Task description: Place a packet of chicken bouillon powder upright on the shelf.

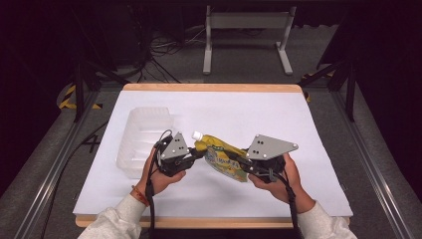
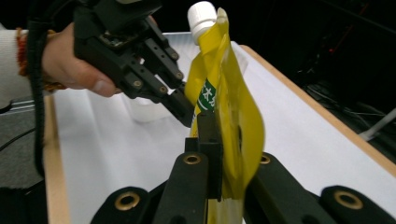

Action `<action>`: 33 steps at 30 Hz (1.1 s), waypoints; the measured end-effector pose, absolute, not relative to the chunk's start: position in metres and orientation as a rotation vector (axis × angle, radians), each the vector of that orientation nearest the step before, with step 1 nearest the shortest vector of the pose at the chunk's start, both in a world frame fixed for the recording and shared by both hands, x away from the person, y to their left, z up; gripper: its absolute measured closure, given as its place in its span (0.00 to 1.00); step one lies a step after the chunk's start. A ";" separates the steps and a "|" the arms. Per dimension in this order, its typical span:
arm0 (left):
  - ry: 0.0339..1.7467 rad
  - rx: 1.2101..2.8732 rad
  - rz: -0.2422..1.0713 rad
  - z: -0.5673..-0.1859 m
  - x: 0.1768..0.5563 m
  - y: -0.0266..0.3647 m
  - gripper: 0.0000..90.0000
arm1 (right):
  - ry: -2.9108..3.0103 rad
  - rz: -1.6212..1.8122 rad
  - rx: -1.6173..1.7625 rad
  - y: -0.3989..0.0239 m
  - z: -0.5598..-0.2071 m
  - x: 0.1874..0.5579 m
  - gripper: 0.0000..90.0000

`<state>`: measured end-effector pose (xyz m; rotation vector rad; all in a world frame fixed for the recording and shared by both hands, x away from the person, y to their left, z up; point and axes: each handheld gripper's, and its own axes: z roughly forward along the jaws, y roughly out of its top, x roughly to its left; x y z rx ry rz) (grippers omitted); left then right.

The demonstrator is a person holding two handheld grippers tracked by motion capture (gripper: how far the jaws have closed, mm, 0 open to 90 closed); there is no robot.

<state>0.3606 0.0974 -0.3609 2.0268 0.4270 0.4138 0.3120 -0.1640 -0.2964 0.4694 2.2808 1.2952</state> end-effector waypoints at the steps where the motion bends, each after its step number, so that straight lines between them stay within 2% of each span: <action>1: 0.434 2.024 0.416 -0.360 0.361 0.099 0.96 | 2.270 1.306 0.476 -0.162 -0.296 0.314 1.00; 33: 0.685 1.854 0.576 -0.336 0.384 0.185 0.97 | 2.154 1.412 0.442 -0.074 -0.279 0.373 1.00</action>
